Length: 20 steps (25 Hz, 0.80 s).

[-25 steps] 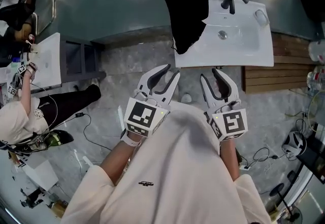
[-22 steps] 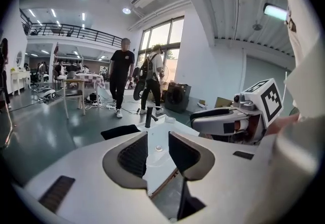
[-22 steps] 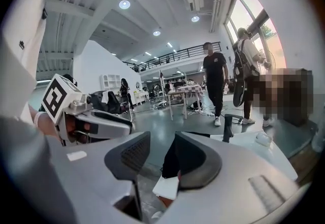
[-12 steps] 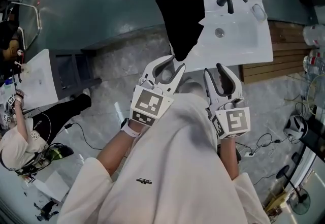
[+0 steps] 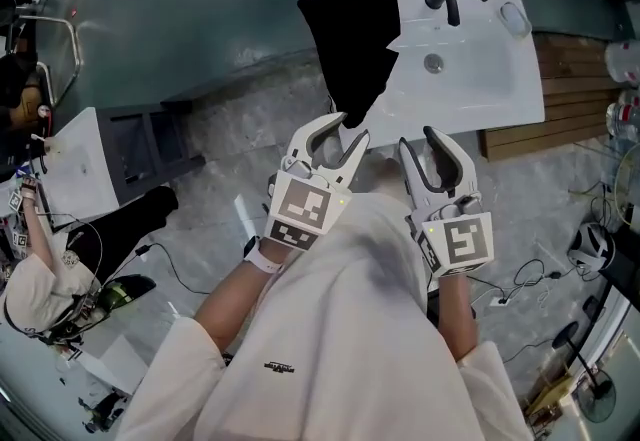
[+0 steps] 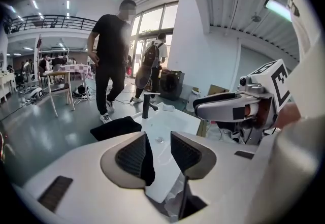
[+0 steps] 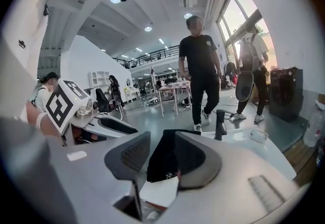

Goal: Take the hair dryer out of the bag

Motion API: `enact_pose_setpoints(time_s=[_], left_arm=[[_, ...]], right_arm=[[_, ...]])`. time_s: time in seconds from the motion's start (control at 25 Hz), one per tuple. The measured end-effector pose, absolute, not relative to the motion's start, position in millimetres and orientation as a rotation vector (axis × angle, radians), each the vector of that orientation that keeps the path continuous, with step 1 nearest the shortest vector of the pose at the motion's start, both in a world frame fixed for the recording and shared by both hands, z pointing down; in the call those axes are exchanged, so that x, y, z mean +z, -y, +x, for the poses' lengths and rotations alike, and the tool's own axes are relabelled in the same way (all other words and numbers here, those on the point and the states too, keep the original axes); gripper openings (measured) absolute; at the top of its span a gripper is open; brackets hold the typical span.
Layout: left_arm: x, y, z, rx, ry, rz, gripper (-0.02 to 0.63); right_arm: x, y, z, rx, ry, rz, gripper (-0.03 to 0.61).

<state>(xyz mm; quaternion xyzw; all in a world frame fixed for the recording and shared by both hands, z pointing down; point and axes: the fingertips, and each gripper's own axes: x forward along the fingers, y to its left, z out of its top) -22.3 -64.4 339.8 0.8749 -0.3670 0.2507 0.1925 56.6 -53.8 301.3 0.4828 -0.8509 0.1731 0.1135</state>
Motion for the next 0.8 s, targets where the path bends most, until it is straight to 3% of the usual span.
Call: enact_pose_setpoints(time_s=[0.8], left_arm=[[456, 104, 3, 0.995, 1.016, 2.322, 0.182]], right_arm=[[391, 72, 75, 0.643, 2.475, 1.371, 0.163]])
